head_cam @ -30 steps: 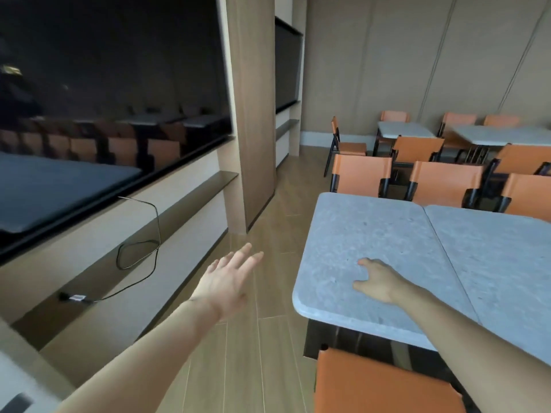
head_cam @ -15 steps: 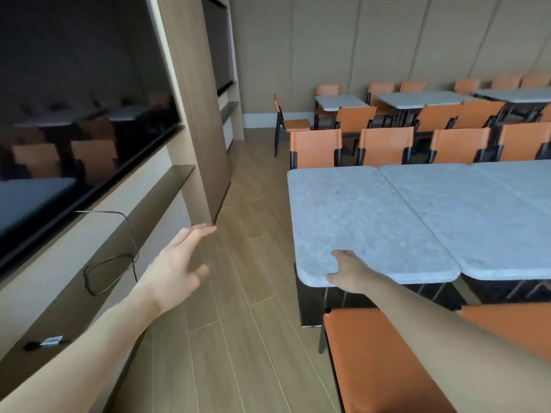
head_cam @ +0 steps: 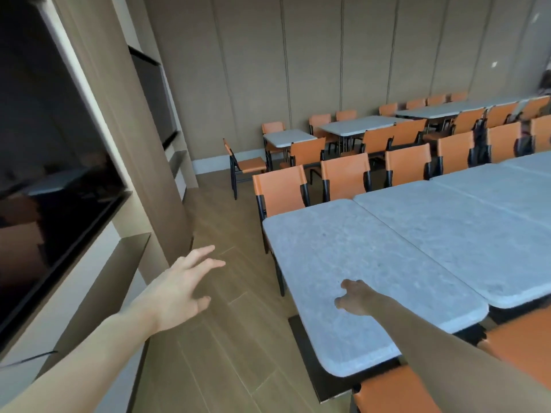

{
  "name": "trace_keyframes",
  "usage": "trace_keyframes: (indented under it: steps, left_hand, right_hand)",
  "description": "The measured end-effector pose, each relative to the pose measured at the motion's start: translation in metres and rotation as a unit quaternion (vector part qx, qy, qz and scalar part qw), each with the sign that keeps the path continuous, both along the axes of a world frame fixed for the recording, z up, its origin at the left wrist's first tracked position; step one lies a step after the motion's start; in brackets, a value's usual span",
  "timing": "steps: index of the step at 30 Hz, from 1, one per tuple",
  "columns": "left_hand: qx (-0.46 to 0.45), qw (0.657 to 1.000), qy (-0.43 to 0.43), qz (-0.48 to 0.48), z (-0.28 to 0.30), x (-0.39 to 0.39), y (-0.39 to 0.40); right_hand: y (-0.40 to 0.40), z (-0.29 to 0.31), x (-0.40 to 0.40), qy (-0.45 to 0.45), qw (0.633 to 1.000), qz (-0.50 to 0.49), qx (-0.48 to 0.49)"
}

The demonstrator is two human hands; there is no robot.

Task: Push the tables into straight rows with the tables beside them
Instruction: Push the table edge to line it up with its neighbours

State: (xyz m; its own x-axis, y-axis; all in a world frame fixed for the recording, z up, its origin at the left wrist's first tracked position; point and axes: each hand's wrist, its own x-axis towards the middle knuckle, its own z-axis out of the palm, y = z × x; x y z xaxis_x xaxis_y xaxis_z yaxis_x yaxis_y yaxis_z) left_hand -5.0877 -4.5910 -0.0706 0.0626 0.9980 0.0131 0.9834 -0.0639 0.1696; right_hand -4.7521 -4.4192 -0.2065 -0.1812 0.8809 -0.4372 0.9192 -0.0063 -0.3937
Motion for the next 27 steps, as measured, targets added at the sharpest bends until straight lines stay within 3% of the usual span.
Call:
trace_keyframes:
  steps: [3, 7, 13, 16, 21, 27]
  left_hand:
    - [-0.006, 1.000, 0.009, -0.027, 0.006, -0.031, 0.053]
    - [-0.099, 0.989, 0.047, -0.102, -0.013, -0.052, 0.118]
    - [-0.102, 0.970, -0.025, -0.218, -0.040, -0.033, 0.229]
    - [-0.117, 0.946, -0.011, -0.301, -0.068, -0.026, 0.286]
    - [-0.154, 0.900, 0.081, -0.400, -0.113, -0.045, 0.399]
    - [-0.171, 0.871, 0.121, -0.444, -0.169, -0.096, 0.521]
  right_hand:
    - [0.019, -0.022, -0.017, -0.010, 0.999, -0.033, -0.028]
    - [0.027, -0.046, -0.020, -0.043, 0.993, -0.069, -0.082]
    - [0.064, -0.058, -0.007, -0.046, 0.980, -0.179, -0.075]
    - [0.090, -0.073, -0.018, -0.044, 0.971, -0.227, -0.062]
    - [0.138, -0.118, -0.078, -0.007, 0.951, -0.304, -0.054]
    - [0.151, -0.179, -0.179, -0.028, 0.914, -0.384, -0.131]
